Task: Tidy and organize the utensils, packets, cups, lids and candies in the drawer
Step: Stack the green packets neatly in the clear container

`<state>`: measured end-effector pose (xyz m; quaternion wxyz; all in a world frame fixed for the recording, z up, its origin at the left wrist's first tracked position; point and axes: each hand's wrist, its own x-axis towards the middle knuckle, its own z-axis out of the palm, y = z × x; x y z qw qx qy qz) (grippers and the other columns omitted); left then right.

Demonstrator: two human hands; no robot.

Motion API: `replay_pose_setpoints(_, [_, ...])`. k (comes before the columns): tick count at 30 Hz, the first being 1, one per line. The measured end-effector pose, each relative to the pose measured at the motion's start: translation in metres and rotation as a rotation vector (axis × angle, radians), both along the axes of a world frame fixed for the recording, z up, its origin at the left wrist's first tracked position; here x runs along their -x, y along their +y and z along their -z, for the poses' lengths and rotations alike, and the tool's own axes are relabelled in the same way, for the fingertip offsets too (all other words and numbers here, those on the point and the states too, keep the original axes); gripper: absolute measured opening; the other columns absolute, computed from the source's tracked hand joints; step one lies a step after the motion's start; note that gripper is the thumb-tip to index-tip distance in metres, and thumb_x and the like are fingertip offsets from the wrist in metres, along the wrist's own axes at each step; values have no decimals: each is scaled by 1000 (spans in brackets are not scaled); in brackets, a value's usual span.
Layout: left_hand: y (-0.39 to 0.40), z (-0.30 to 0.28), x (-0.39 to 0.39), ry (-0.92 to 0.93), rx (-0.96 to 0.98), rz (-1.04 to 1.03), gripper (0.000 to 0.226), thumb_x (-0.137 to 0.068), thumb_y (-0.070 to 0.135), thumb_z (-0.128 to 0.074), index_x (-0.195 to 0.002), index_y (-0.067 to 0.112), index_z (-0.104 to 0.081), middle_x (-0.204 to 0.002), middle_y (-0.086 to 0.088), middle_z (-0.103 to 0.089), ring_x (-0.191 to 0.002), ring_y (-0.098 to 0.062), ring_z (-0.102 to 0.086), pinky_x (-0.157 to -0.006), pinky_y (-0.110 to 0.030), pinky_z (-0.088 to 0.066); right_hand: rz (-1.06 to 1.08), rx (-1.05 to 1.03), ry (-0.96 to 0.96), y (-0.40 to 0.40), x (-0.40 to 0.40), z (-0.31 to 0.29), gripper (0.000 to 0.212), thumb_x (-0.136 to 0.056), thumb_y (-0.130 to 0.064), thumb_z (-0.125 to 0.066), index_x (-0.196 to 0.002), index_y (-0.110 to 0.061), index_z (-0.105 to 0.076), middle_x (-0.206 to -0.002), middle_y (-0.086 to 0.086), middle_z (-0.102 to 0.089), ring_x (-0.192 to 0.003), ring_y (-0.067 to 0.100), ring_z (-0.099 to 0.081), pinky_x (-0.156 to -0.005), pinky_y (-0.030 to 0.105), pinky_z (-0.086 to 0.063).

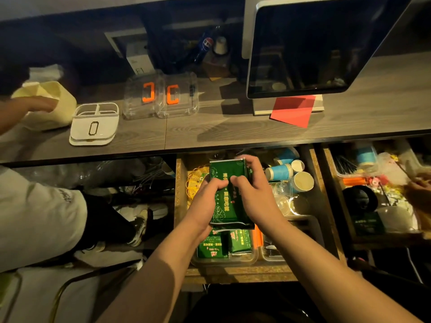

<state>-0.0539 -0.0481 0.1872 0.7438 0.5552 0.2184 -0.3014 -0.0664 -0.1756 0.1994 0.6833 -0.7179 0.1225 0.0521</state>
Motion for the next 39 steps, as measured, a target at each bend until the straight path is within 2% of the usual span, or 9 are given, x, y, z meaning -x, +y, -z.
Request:
replay_pose_setpoints(4, [6, 9, 0, 20, 29, -11, 60, -78, 30, -63, -132, 5, -53, -101, -17, -66, -82, -28, -69, -70, -38, -57, -47, 47, -50, 4, -2, 7, 43, -79, -25, -51, -116, -47, -53, -123, -5, -51, -113, 14, -54, -98, 49, -48])
replay_pose_setpoints(10, [15, 19, -1, 129, 121, 51, 32, -95, 28, -56, -121, 11, -65, -103, -16, -73, -85, -28, -72, -77, -40, -58, -46, 15, -2, 14, -10, 28, 27, -79, -26, -49, -104, -36, -55, -114, 1, -52, -103, 12, -55, -85, 34, -47])
replay_pose_setpoints(15, [25, 44, -8, 137, -64, -37, 44, -89, 36, -67, -126, 14, -60, -106, -14, -73, -95, -32, -72, -79, -43, -59, 109, -95, 114, -15, -40, 72, 27, -96, -33, -44, -121, -27, -52, -110, 0, -60, -102, 16, -60, -88, 37, -49])
replay_pose_setpoints(18, [31, 62, -14, 158, -95, -120, 76, -67, 52, -82, -130, 18, -59, -125, -14, -68, -115, -32, -66, -98, -53, -52, 256, 115, 234, -51, -53, 125, 19, -102, -27, -47, -113, -15, -56, -93, -1, -60, -90, 20, -60, -82, 40, -51])
replay_pose_setpoints(23, [34, 103, -19, 160, -101, -251, 97, -48, 64, -86, -132, 24, -58, -144, -9, -54, -137, -30, -47, -112, -59, -35, -144, 622, 352, -73, -39, 205, 22, -98, -19, -56, -117, -10, -61, -102, 0, -62, -92, 16, -56, -75, 25, -38])
replay_pose_setpoints(27, [27, 122, -22, 165, -99, -291, 76, -49, 52, -84, -116, 20, -68, -127, -11, -68, -127, -31, -57, -112, -56, -37, -448, 803, 250, -72, -44, 249, 42, -87, -7, -62, -129, -9, -56, -121, 15, -63, -113, 32, -57, -90, 32, -44])
replay_pose_setpoints(31, [22, 136, -21, 105, -206, -364, 88, -37, 56, -76, -114, 15, -64, -138, -9, -57, -133, -24, -47, -114, -42, -29, -651, 970, 233, -64, -57, 277, 52, -80, -16, -70, -129, -9, -55, -123, 16, -63, -113, 35, -53, -90, 39, -46])
replay_pose_setpoints(35, [29, 149, -19, 127, -206, -396, 77, -40, 55, -79, -107, 20, -67, -140, -16, -57, -134, -34, -49, -115, -57, -32, -692, 1040, 193, -61, -64, 284, 29, -84, -23, -67, -111, -12, -65, -114, 13, -67, -106, 32, -55, -88, 38, -47])
replay_pose_setpoints(39, [45, 142, -18, 224, -180, -326, 68, -57, 50, -79, -116, 19, -67, -130, -15, -66, -125, -34, -59, -109, -58, -42, -443, 779, 187, -69, -67, 246, 28, -95, -18, -59, -122, -12, -55, -114, 8, -60, -101, 24, -58, -87, 37, -49])
